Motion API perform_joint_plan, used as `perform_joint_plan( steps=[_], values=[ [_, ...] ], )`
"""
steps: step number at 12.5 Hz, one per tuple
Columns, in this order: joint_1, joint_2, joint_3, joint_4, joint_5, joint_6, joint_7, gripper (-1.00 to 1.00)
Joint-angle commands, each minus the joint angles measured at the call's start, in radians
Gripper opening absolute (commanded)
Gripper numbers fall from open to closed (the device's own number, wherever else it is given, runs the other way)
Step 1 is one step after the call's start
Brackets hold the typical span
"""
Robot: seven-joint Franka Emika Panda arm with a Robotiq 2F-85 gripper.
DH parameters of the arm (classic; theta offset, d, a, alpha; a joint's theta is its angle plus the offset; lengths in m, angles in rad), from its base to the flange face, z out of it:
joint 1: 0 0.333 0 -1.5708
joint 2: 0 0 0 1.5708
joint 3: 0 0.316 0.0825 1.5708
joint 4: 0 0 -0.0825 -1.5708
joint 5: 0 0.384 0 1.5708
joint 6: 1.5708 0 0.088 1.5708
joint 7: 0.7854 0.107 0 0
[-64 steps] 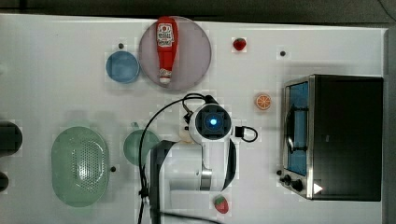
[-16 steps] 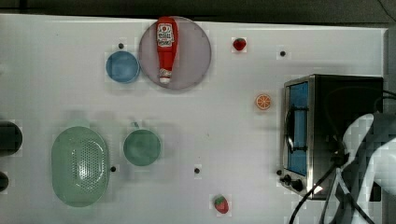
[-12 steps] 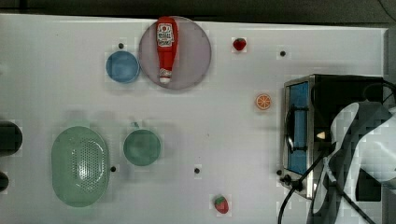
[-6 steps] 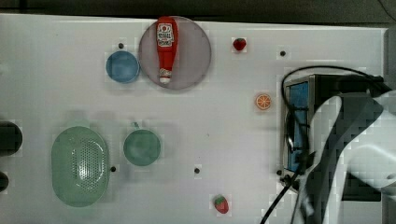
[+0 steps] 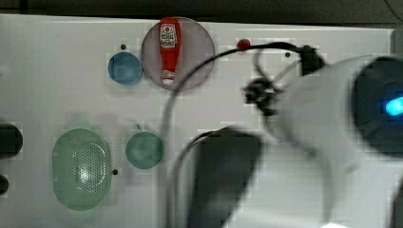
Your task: Pick banana from table and place on oven.
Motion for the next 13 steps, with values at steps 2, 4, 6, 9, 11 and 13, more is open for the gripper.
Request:
perform_joint_plan(
  steps=[2,4,6,9,11,13],
  values=[
    [0.029,-0.089,0.107,-0.071,0.006,-0.027,0.358,1.00],
    [0.029,-0.116,0.127,-0.083,0.007,-0.053,0.358,1.00],
    [0.028,-0.129,0.125,-0.087,0.007,-0.052,0.358,1.00],
    [0.027,-0.126,0.124,-0.088,0.007,-0.050,0.358,1.00],
    [0.027,-0.126,0.124,-0.089,0.007,-0.050,0.358,1.00],
    [0.027,-0.126,0.124,-0.089,0.007,-0.050,0.358,1.00]
  ],
)
